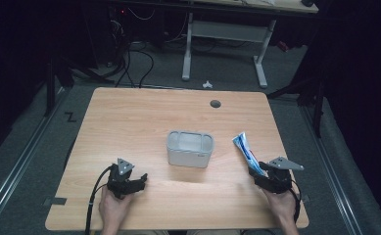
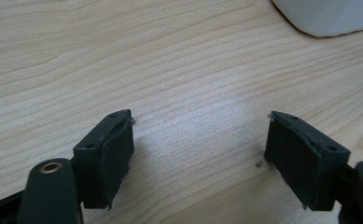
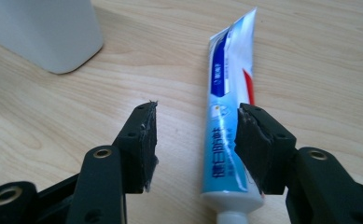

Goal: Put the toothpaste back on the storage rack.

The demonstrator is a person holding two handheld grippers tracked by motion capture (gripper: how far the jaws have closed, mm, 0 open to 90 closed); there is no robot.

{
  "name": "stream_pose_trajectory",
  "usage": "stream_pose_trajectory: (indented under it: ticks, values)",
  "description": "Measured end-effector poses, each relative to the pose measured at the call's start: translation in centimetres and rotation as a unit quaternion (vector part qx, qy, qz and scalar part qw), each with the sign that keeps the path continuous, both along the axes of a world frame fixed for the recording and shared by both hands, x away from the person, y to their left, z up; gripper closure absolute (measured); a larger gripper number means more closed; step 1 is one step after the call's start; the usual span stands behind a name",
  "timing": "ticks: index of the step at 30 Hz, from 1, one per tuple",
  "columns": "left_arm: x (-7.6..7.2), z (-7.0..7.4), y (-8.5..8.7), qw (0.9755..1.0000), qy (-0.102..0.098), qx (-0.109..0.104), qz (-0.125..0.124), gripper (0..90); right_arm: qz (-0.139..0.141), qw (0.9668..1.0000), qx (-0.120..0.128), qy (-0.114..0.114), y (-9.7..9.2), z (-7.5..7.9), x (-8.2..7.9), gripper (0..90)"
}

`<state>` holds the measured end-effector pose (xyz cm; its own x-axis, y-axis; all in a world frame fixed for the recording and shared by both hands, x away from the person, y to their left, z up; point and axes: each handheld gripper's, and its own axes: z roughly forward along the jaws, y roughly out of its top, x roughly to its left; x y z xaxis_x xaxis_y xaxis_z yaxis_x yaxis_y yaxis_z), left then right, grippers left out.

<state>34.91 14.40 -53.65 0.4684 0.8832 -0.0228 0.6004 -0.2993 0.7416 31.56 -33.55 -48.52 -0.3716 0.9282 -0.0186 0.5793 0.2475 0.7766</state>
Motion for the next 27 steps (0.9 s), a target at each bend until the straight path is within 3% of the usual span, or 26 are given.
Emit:
stream_pose_trajectory:
  ticks: [16, 20, 27]
  values:
    - [0.0, 0.0, 0.0, 1.0, -0.001, 0.001, 0.0, 24.0, -0.012, 0.9984, -0.01, 0.053, -1.2, 1.6, 3.7, 45.4]
    - [0.0, 0.0, 0.0, 1.0, -0.001, 0.001, 0.0, 24.1, -0.008, 0.9976, 0.009, 0.069, -1.5, 1.8, 4.7, 45.2]
    - [0.0, 0.0, 0.0, 1.0, -0.001, 0.001, 0.0, 24.1, -0.009, 0.996, 0.009, 0.088, -1.6, 1.8, 6.4, 44.3]
